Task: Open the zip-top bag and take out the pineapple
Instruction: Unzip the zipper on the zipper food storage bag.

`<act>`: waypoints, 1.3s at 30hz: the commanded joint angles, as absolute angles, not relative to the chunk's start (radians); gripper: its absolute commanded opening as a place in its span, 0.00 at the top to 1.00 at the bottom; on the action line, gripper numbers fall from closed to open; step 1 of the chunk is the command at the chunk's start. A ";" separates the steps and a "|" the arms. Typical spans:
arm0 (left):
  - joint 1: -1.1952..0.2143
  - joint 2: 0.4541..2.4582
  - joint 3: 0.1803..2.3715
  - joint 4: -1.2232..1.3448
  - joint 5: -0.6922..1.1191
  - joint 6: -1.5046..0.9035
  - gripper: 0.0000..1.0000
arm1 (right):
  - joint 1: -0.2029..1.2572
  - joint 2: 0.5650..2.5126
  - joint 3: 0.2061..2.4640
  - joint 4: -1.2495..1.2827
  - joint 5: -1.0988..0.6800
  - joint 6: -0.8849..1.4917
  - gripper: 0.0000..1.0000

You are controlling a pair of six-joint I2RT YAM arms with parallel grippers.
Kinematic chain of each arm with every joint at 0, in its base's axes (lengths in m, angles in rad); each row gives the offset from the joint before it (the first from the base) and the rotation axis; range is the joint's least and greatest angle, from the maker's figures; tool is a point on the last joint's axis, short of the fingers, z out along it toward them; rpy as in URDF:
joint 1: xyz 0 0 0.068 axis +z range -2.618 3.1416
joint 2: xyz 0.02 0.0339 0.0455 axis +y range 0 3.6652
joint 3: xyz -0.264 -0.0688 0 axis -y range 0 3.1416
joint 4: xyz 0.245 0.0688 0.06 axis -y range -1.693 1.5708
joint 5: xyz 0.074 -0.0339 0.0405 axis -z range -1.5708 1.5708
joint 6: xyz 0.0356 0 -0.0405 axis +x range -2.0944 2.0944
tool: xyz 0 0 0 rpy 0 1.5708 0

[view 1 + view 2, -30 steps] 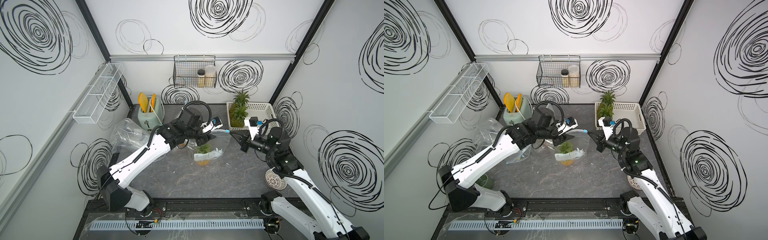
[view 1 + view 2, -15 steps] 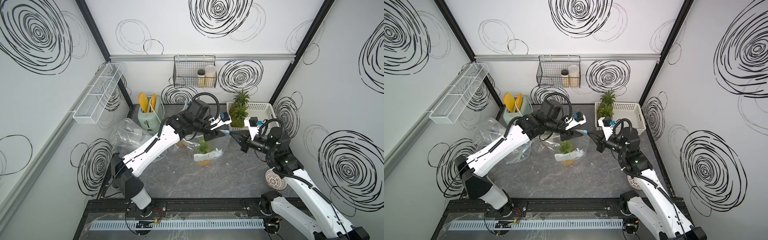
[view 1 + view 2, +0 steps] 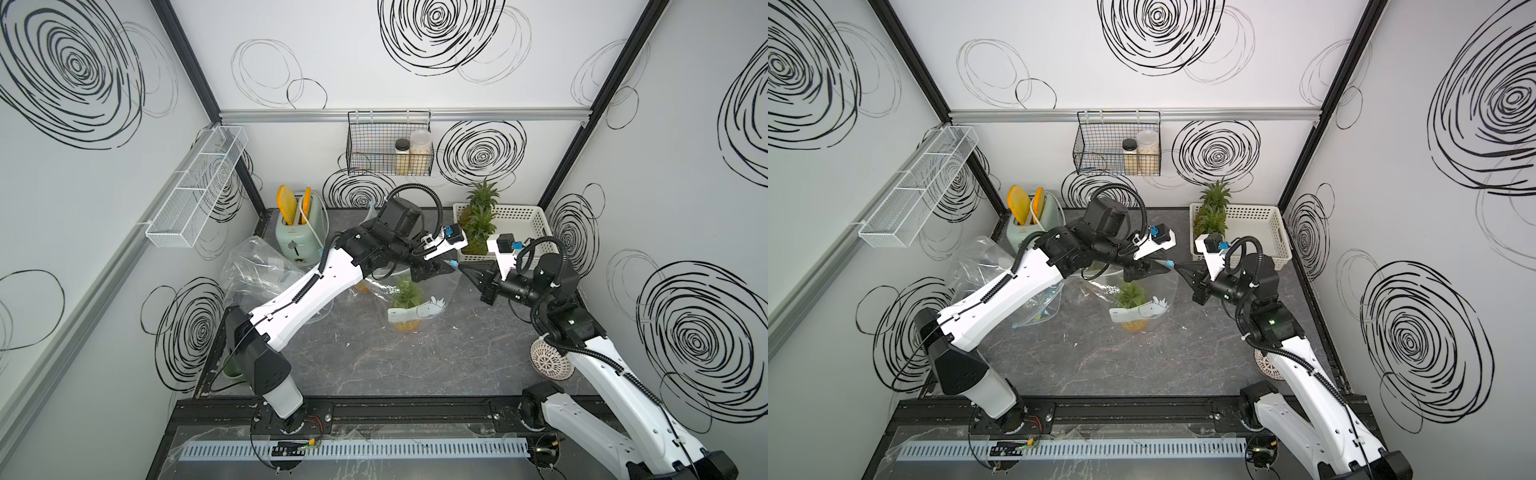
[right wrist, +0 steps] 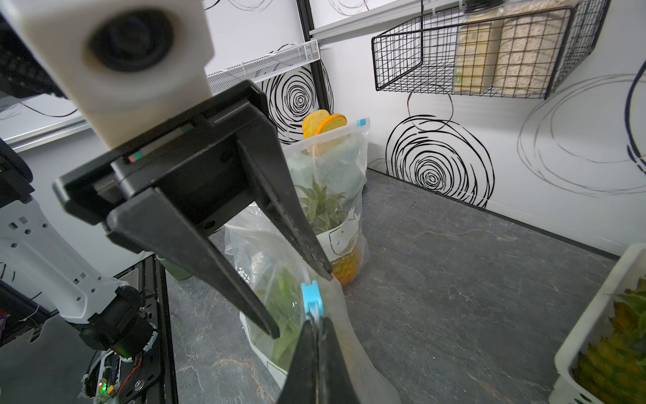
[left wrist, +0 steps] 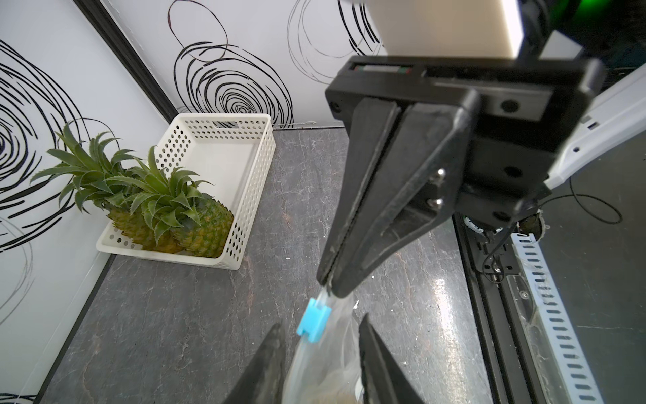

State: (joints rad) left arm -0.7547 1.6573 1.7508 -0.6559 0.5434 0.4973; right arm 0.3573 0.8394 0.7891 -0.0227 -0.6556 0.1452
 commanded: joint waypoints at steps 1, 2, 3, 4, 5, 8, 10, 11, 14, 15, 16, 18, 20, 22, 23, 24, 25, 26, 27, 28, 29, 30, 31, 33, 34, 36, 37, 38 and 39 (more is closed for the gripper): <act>-0.762 1.678 1.782 -0.634 0.578 0.508 0.62 | 0.360 0.839 0.799 -0.016 -0.672 0.130 1.00; -0.762 1.680 1.782 -0.633 0.579 0.507 0.62 | 0.360 0.839 0.800 -0.018 -0.673 0.130 1.00; -0.762 1.682 1.782 -0.633 0.580 0.506 0.62 | 0.360 0.839 0.801 -0.018 -0.673 0.132 1.00; -0.762 1.684 1.782 -0.631 0.579 0.503 0.62 | 0.360 0.839 0.802 -0.016 -0.675 0.132 1.00; -0.762 1.686 1.782 -0.628 0.578 0.501 0.62 | 0.360 0.839 0.801 -0.015 -0.678 0.132 1.00; -0.764 1.687 1.782 -0.620 0.580 0.496 0.63 | 0.360 0.838 0.805 -0.016 -0.680 0.132 1.00; -0.763 1.687 1.783 -0.614 0.578 0.493 0.68 | 0.360 0.836 0.805 -0.019 -0.677 0.131 1.00; -0.764 1.687 1.782 -0.612 0.577 0.490 0.70 | 0.360 0.837 0.805 -0.019 -0.675 0.130 1.00; -0.764 1.688 1.782 -0.608 0.577 0.486 0.72 | 0.360 0.838 0.802 -0.021 -0.672 0.129 1.00; -0.763 1.687 1.782 -0.607 0.577 0.485 0.74 | 0.360 0.839 0.801 -0.021 -0.672 0.128 1.00; -0.763 1.686 1.782 -0.607 0.578 0.485 0.75 | 0.360 0.839 0.799 -0.021 -0.670 0.129 1.00; -0.764 1.685 1.779 -0.607 0.576 0.485 0.78 | 0.360 0.840 0.797 -0.020 -0.667 0.128 1.00; -0.764 1.684 1.778 -0.610 0.574 0.485 0.84 | 0.360 0.840 0.798 -0.016 -0.663 0.128 1.00; -0.763 1.681 1.776 -0.610 0.571 0.485 0.87 | 0.360 0.841 0.798 -0.015 -0.653 0.129 1.00; -0.763 1.680 1.774 -0.612 0.567 0.483 0.88 | 0.360 0.841 0.799 -0.018 -0.644 0.130 1.00; -0.764 1.678 1.771 -0.614 0.561 0.483 0.88 | 0.359 0.842 0.800 -0.021 -0.640 0.129 1.00; -0.764 1.674 1.767 -0.614 0.554 0.483 0.89 | 0.359 0.843 0.801 -0.023 -0.638 0.130 1.00; -0.763 1.671 1.762 -0.614 0.547 0.483 0.89 | 0.359 0.845 0.802 -0.025 -0.632 0.131 1.00; -0.764 1.666 1.756 -0.616 0.541 0.484 0.89 | 0.357 0.845 0.804 -0.026 -0.626 0.135 1.00; -0.763 1.660 1.748 -0.617 0.532 0.484 0.89 | 0.356 0.846 0.805 -0.029 -0.618 0.136 1.00; -0.763 1.654 1.742 -0.619 0.524 0.486 0.89 | 0.354 0.848 0.805 -0.030 -0.609 0.139 1.00; -0.763 1.649 1.736 -0.623 0.518 0.486 0.89 | 0.351 0.848 0.806 -0.033 -0.601 0.144 1.00; -0.761 1.643 1.730 -0.627 0.510 0.488 0.89 | 0.347 0.850 0.809 -0.032 -0.595 0.147 1.00; -0.759 1.633 1.720 -0.634 0.497 0.490 0.89 | 0.339 0.853 0.810 -0.032 -0.591 0.154 1.00; -0.756 1.627 1.714 -0.638 0.489 0.490 0.89 | 0.334 0.854 0.810 -0.033 -0.587 0.158 1.00; -0.754 1.618 1.706 -0.644 0.476 0.491 0.89 | 0.322 0.858 0.810 -0.033 -0.582 0.166 1.00; -0.753 1.612 1.700 -0.644 0.471 0.491 0.88 | 0.314 0.856 0.807 -0.031 -0.577 0.174 1.00; -0.755 1.606 1.695 -0.640 0.468 0.490 0.88 | 0.307 0.855 0.804 -0.027 -0.578 0.179 1.00; -0.754 1.600 1.688 -0.635 0.465 0.490 0.88 | 0.299 0.852 0.799 -0.024 -0.581 0.186 1.00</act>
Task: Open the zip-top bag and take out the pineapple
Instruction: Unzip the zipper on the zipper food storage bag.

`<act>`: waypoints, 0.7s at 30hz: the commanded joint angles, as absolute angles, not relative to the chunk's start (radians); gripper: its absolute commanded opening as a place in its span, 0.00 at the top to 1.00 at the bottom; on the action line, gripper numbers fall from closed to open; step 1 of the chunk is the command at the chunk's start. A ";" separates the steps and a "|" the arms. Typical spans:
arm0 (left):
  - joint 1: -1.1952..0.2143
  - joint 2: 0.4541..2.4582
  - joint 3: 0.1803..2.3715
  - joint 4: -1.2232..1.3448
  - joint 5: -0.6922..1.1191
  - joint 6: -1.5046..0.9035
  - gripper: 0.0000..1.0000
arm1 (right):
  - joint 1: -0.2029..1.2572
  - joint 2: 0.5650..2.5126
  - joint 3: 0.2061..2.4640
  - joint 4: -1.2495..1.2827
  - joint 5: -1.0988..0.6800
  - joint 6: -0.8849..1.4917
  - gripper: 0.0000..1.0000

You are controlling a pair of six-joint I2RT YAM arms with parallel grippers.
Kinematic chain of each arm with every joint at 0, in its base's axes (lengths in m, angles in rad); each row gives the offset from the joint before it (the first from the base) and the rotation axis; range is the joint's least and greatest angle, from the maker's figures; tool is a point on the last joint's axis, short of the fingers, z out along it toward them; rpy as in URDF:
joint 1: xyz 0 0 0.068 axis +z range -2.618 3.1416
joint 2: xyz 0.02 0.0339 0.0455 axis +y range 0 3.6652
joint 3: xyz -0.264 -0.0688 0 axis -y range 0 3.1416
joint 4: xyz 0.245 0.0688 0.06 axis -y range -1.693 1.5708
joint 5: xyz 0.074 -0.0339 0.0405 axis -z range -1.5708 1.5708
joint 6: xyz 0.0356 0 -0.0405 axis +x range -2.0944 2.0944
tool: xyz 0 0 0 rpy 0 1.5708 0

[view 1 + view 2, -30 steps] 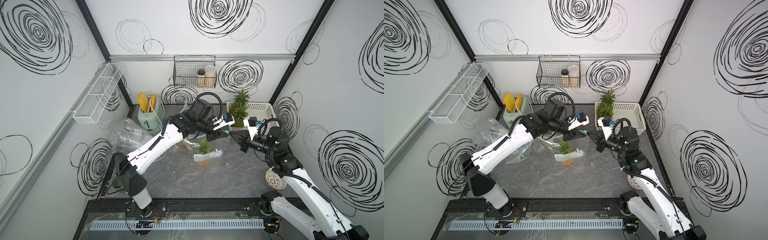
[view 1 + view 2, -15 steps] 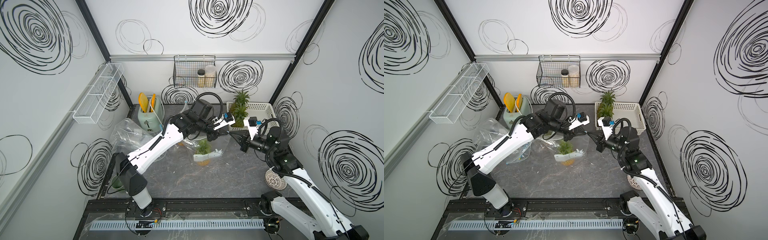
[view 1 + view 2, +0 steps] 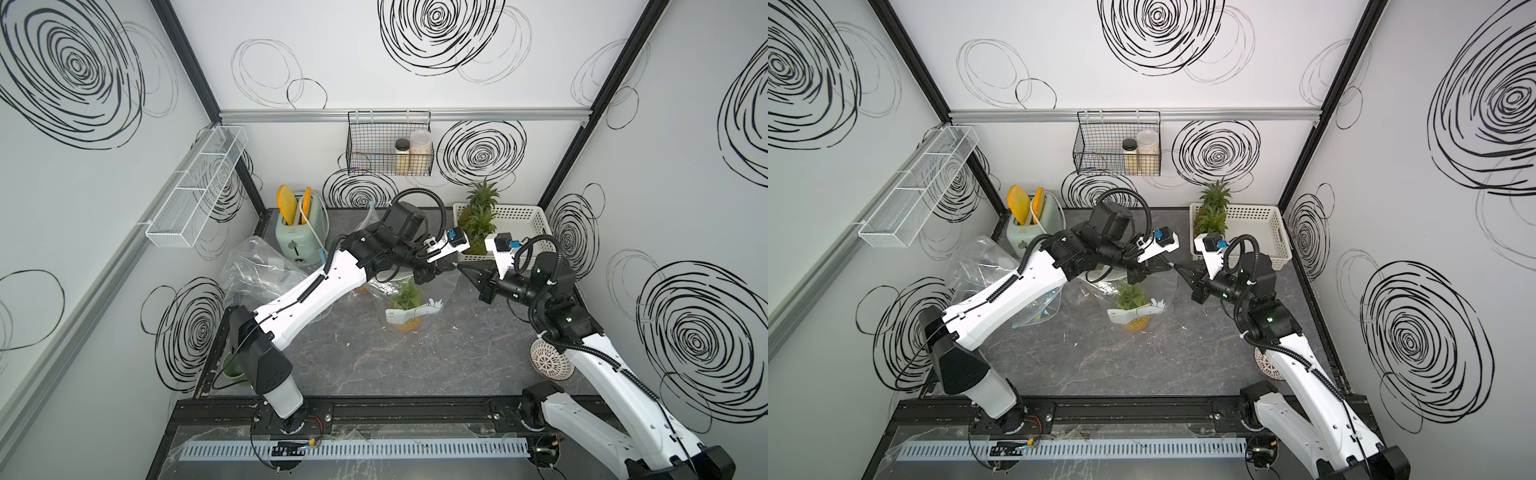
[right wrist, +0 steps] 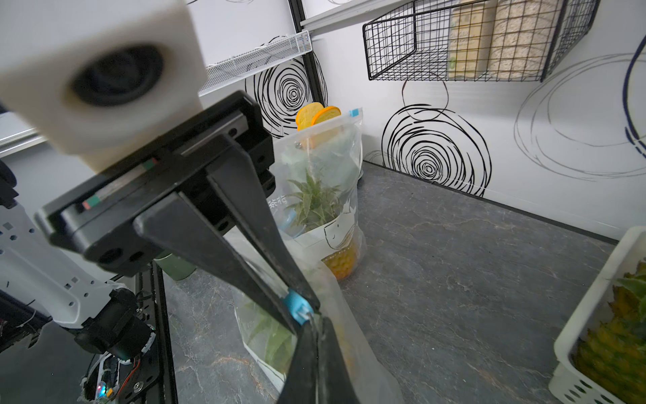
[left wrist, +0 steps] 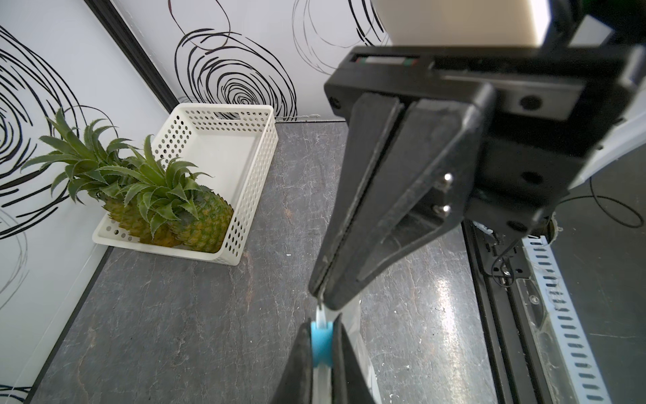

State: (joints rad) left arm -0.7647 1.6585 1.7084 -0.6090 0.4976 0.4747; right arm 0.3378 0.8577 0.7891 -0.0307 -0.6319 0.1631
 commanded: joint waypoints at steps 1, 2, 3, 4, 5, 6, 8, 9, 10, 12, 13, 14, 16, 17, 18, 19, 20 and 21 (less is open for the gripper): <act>-0.753 1.595 1.684 -0.633 0.463 0.488 0.88 | 0.292 0.848 0.797 -0.020 -0.583 0.191 1.00; -0.752 1.592 1.682 -0.632 0.462 0.488 0.87 | 0.287 0.847 0.796 -0.019 -0.583 0.193 1.00; -0.752 1.591 1.680 -0.629 0.459 0.486 0.87 | 0.283 0.845 0.796 -0.018 -0.581 0.195 1.00; -0.752 1.591 1.680 -0.629 0.459 0.486 0.87 | 0.277 0.842 0.796 -0.021 -0.578 0.198 1.00; -0.753 1.589 1.680 -0.629 0.457 0.486 0.87 | 0.271 0.841 0.796 -0.020 -0.581 0.199 1.00; -0.751 1.589 1.678 -0.630 0.457 0.486 0.87 | 0.264 0.839 0.796 -0.021 -0.584 0.200 1.00; -0.751 1.588 1.674 -0.631 0.454 0.485 0.87 | 0.251 0.835 0.795 -0.024 -0.583 0.204 1.00; -0.750 1.585 1.671 -0.629 0.451 0.485 0.87 | 0.244 0.832 0.793 -0.023 -0.584 0.204 1.00; -0.748 1.582 1.667 -0.630 0.450 0.485 0.87 | 0.235 0.828 0.792 -0.025 -0.584 0.206 1.00; -0.746 1.574 1.658 -0.631 0.444 0.485 0.87 | 0.215 0.827 0.790 -0.026 -0.593 0.207 1.00; -0.743 1.569 1.653 -0.630 0.440 0.483 0.87 | 0.204 0.825 0.789 -0.028 -0.594 0.209 1.00; -0.741 1.562 1.648 -0.633 0.436 0.484 0.87 | 0.193 0.824 0.789 -0.026 -0.596 0.212 1.00; -0.734 1.548 1.641 -0.642 0.425 0.482 0.87 | 0.173 0.825 0.788 -0.024 -0.604 0.216 1.00; -0.728 1.537 1.636 -0.646 0.420 0.482 0.87 | 0.164 0.825 0.787 -0.021 -0.609 0.218 1.00; -0.724 1.527 1.631 -0.648 0.415 0.482 0.87 | 0.157 0.826 0.787 -0.020 -0.613 0.218 1.00; -0.719 1.516 1.623 -0.653 0.408 0.480 0.87 | 0.148 0.827 0.786 -0.019 -0.616 0.219 1.00; -0.711 1.504 1.616 -0.655 0.403 0.477 0.87 | 0.142 0.829 0.786 -0.019 -0.619 0.219 1.00; -0.704 1.491 1.607 -0.658 0.397 0.474 0.87 | 0.136 0.830 0.785 -0.016 -0.623 0.223 1.00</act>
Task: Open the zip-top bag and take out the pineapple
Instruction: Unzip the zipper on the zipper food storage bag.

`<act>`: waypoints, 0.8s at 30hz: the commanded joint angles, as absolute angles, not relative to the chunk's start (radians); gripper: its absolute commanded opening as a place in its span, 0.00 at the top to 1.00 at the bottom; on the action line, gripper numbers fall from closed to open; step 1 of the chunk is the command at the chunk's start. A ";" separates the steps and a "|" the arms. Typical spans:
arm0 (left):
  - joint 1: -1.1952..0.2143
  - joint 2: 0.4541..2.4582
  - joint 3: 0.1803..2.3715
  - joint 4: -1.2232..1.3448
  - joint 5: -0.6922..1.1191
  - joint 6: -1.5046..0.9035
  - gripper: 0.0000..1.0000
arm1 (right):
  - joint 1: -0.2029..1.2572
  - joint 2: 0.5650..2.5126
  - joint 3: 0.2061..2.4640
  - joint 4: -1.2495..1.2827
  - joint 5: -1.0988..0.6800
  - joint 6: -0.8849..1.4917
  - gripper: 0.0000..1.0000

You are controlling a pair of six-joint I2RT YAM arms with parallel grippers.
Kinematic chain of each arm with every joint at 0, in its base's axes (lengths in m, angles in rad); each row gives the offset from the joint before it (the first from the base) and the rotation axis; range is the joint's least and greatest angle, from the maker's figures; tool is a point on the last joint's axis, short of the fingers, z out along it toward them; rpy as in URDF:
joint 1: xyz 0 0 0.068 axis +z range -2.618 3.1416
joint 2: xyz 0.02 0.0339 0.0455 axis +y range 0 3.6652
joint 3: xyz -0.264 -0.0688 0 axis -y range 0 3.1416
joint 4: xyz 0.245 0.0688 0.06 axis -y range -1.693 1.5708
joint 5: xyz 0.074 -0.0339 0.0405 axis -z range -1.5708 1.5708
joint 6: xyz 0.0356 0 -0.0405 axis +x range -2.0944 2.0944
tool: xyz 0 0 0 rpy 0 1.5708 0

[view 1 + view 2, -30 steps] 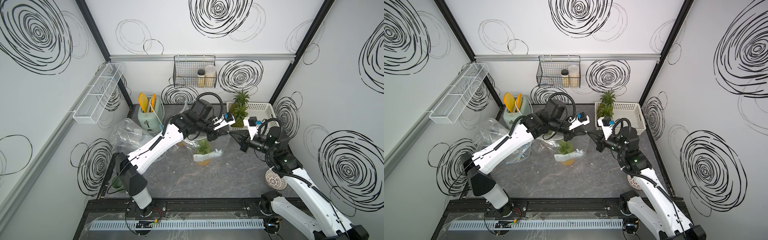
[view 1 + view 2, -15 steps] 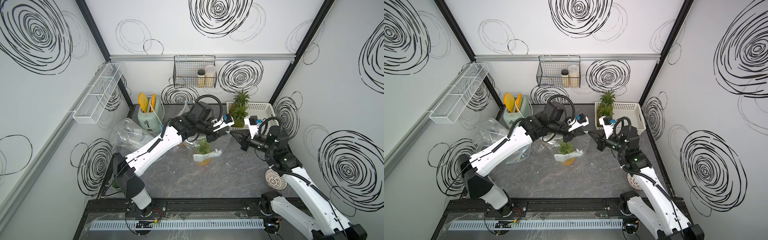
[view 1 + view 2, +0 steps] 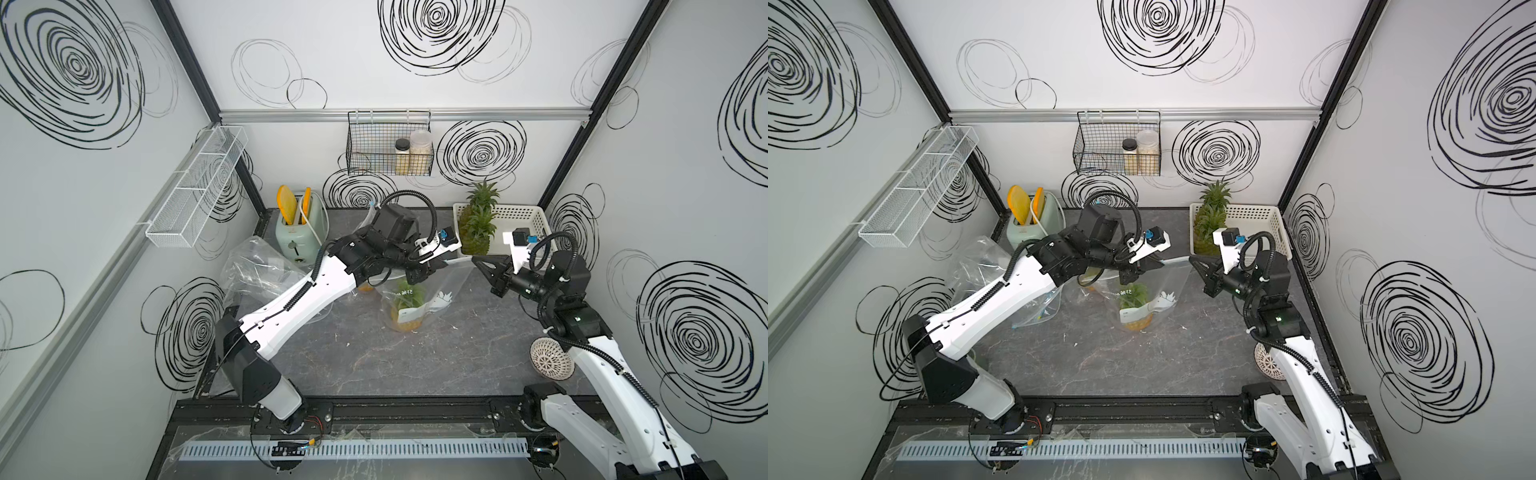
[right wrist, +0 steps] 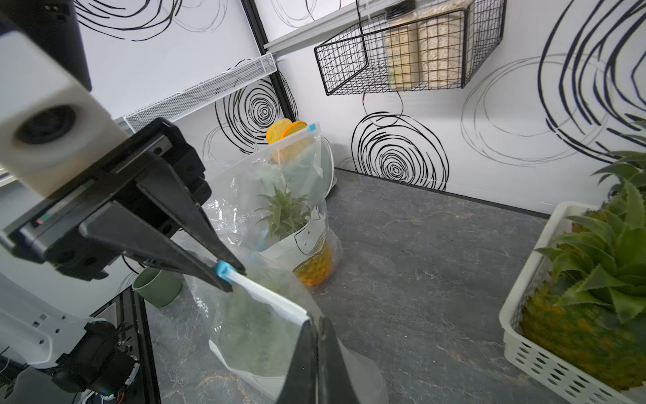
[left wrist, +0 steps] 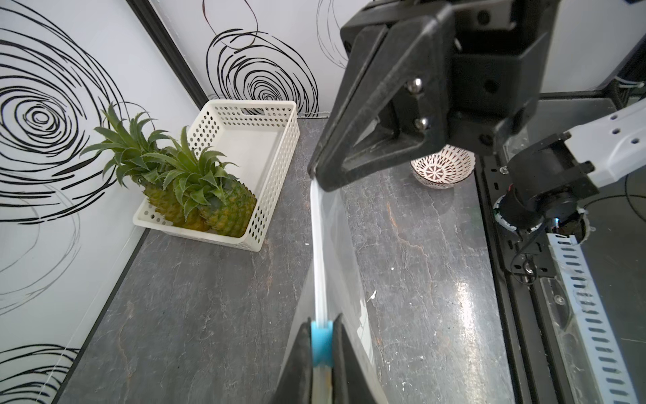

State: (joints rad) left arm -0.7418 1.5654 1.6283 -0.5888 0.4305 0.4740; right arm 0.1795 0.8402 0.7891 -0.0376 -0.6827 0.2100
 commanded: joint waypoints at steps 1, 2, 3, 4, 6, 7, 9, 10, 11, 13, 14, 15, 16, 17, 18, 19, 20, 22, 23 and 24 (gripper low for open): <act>-0.697 1.479 1.597 -0.662 0.392 0.471 0.87 | 0.130 0.830 0.784 -0.013 -0.628 0.225 1.00; -0.691 1.467 1.589 -0.667 0.388 0.468 0.87 | 0.126 0.830 0.783 -0.009 -0.630 0.226 1.00; -0.685 1.453 1.577 -0.671 0.380 0.463 0.87 | 0.123 0.831 0.783 -0.008 -0.632 0.226 1.00; -0.679 1.439 1.564 -0.673 0.371 0.456 0.87 | 0.119 0.832 0.784 -0.008 -0.633 0.225 1.00; -0.672 1.408 1.534 -0.674 0.356 0.444 0.87 | 0.110 0.834 0.782 -0.006 -0.638 0.225 1.00; -0.671 1.392 1.516 -0.675 0.349 0.439 0.87 | 0.107 0.836 0.782 -0.003 -0.643 0.227 1.00; -0.666 1.361 1.483 -0.676 0.334 0.426 0.87 | 0.102 0.840 0.784 -0.001 -0.651 0.228 1.00; -0.664 1.344 1.468 -0.679 0.325 0.420 0.87 | 0.100 0.843 0.784 0.001 -0.652 0.229 1.00; -0.663 1.331 1.456 -0.682 0.320 0.413 0.87 | 0.098 0.845 0.785 0.002 -0.652 0.230 1.00; -0.660 1.301 1.425 -0.688 0.301 0.397 0.87 | 0.097 0.848 0.787 0.009 -0.652 0.232 1.00; -0.658 1.285 1.413 -0.690 0.294 0.390 0.87 | 0.096 0.851 0.789 0.010 -0.652 0.232 1.00; -0.655 1.268 1.398 -0.693 0.287 0.383 0.87 | 0.095 0.853 0.790 0.013 -0.653 0.233 1.00; -0.652 1.251 1.381 -0.693 0.281 0.375 0.87 | 0.094 0.857 0.792 0.015 -0.653 0.232 1.00; -0.649 1.236 1.368 -0.693 0.275 0.369 0.87 | 0.094 0.860 0.794 0.016 -0.654 0.233 1.00; -0.645 1.221 1.353 -0.694 0.268 0.362 0.87 | 0.095 0.863 0.796 0.018 -0.656 0.232 1.00; -0.639 1.206 1.341 -0.698 0.263 0.358 0.87 | 0.094 0.868 0.796 0.020 -0.657 0.233 1.00; -0.633 1.193 1.330 -0.700 0.258 0.350 0.87 | 0.094 0.870 0.798 0.021 -0.658 0.234 1.00; -0.623 1.168 1.307 -0.706 0.251 0.339 0.87 | 0.094 0.874 0.798 0.030 -0.662 0.237 1.00; -0.619 1.157 1.296 -0.707 0.247 0.335 0.87 | 0.094 0.877 0.800 0.032 -0.664 0.239 1.00; -0.614 1.144 1.284 -0.709 0.245 0.330 0.87 | 0.094 0.880 0.801 0.032 -0.664 0.239 1.00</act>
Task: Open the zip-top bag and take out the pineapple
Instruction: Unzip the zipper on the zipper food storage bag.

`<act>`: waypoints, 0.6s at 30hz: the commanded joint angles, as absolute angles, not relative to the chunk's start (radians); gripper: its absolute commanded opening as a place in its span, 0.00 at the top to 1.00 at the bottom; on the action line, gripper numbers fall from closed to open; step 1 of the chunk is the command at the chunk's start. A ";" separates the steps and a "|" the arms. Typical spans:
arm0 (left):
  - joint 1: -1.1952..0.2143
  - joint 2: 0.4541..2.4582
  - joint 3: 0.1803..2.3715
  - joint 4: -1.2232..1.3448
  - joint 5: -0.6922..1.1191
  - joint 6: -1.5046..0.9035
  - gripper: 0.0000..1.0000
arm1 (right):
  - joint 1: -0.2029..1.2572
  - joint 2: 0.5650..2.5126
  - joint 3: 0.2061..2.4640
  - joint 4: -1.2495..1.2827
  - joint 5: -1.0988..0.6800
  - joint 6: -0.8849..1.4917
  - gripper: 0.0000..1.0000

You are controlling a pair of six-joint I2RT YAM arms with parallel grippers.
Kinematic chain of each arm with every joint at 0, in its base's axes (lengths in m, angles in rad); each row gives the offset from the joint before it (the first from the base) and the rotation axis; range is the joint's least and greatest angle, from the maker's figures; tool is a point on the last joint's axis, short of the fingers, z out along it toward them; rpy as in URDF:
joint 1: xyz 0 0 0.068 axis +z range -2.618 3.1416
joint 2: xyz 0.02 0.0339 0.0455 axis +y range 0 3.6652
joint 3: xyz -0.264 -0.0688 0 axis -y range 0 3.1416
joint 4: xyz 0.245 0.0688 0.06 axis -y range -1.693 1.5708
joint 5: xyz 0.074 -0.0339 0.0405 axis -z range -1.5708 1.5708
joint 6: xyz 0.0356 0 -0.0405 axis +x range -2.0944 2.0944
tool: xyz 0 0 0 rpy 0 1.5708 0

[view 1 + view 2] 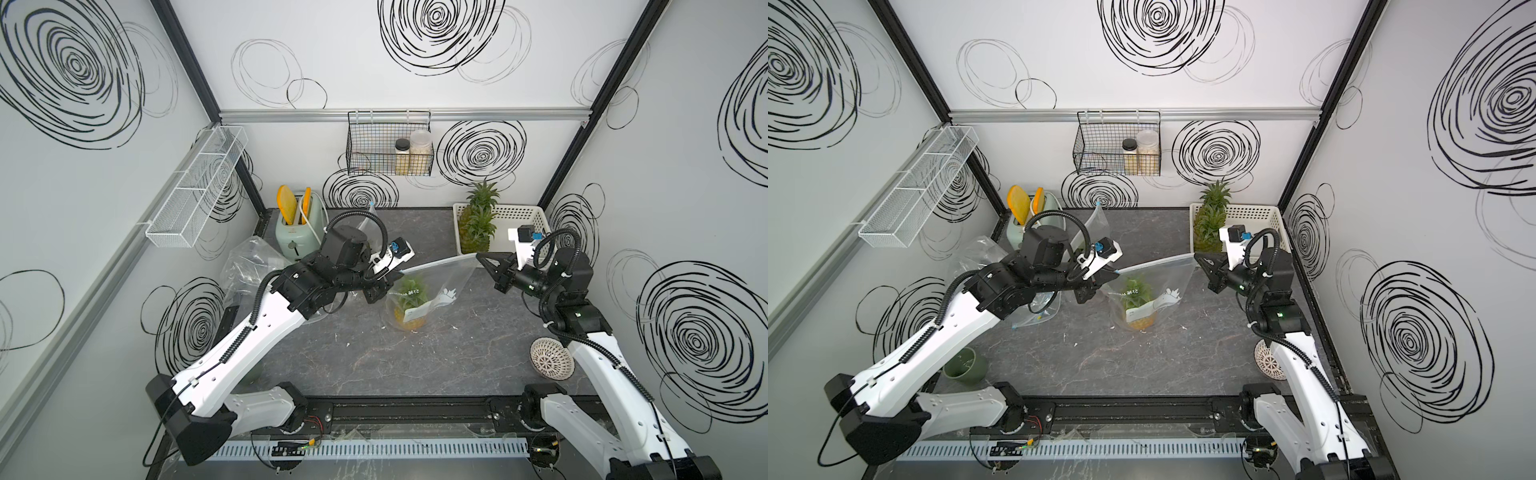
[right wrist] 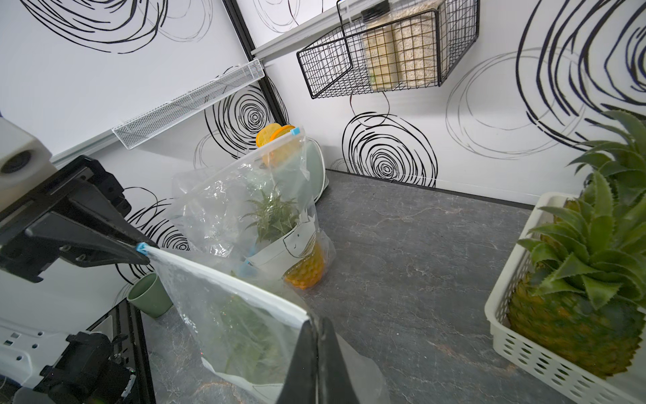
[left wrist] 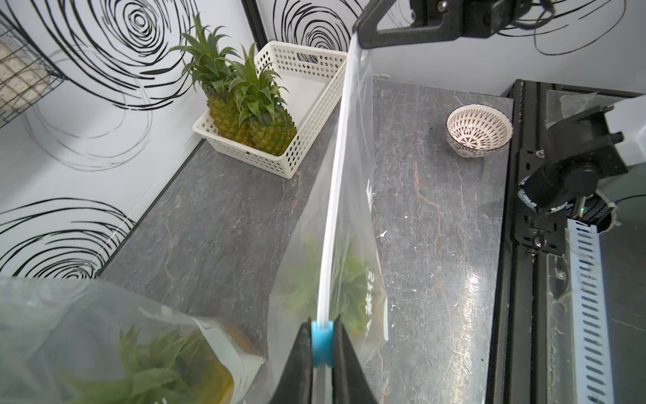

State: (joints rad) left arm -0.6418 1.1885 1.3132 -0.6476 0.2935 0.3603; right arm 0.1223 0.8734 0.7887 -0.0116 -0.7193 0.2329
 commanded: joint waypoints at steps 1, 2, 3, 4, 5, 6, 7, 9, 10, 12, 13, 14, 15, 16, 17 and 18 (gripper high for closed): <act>-0.610 1.130 1.275 -0.710 0.244 0.326 0.86 | 0.094 0.883 0.802 0.034 -0.664 0.239 1.00; -0.606 1.120 1.264 -0.710 0.244 0.323 0.86 | 0.093 0.885 0.803 0.034 -0.666 0.238 1.00; -0.601 1.109 1.252 -0.711 0.244 0.322 0.86 | 0.094 0.886 0.805 0.035 -0.665 0.239 1.00; -0.596 1.099 1.244 -0.711 0.242 0.320 0.86 | 0.094 0.888 0.805 0.035 -0.666 0.238 1.00; -0.590 1.093 1.238 -0.713 0.242 0.318 0.86 | 0.094 0.888 0.804 0.037 -0.666 0.239 1.00; -0.584 1.085 1.232 -0.716 0.242 0.318 0.86 | 0.095 0.890 0.805 0.040 -0.666 0.240 1.00; -0.580 1.078 1.227 -0.718 0.242 0.317 0.86 | 0.094 0.893 0.807 0.040 -0.669 0.239 1.00; -0.569 1.066 1.220 -0.720 0.245 0.314 0.86 | 0.094 0.897 0.809 0.042 -0.667 0.239 1.00; -0.565 1.061 1.216 -0.724 0.247 0.314 0.86 | 0.094 0.899 0.810 0.045 -0.672 0.241 1.00; -0.560 1.053 1.212 -0.727 0.247 0.312 0.86 | 0.094 0.903 0.813 0.046 -0.676 0.242 1.00; -0.557 1.049 1.210 -0.727 0.248 0.310 0.86 | 0.094 0.905 0.813 0.051 -0.679 0.244 1.00; -0.556 1.046 1.208 -0.729 0.249 0.310 0.86 | 0.094 0.906 0.813 0.052 -0.682 0.245 1.00; -0.555 1.044 1.207 -0.729 0.250 0.309 0.86 | 0.094 0.908 0.813 0.053 -0.685 0.247 1.00; -0.554 1.042 1.206 -0.729 0.251 0.309 0.86 | 0.095 0.908 0.814 0.056 -0.690 0.250 1.00; -0.554 1.040 1.204 -0.726 0.255 0.308 0.85 | 0.096 0.910 0.813 0.061 -0.698 0.250 1.00; -0.553 1.040 1.203 -0.723 0.259 0.307 0.85 | 0.096 0.912 0.813 0.062 -0.704 0.252 1.00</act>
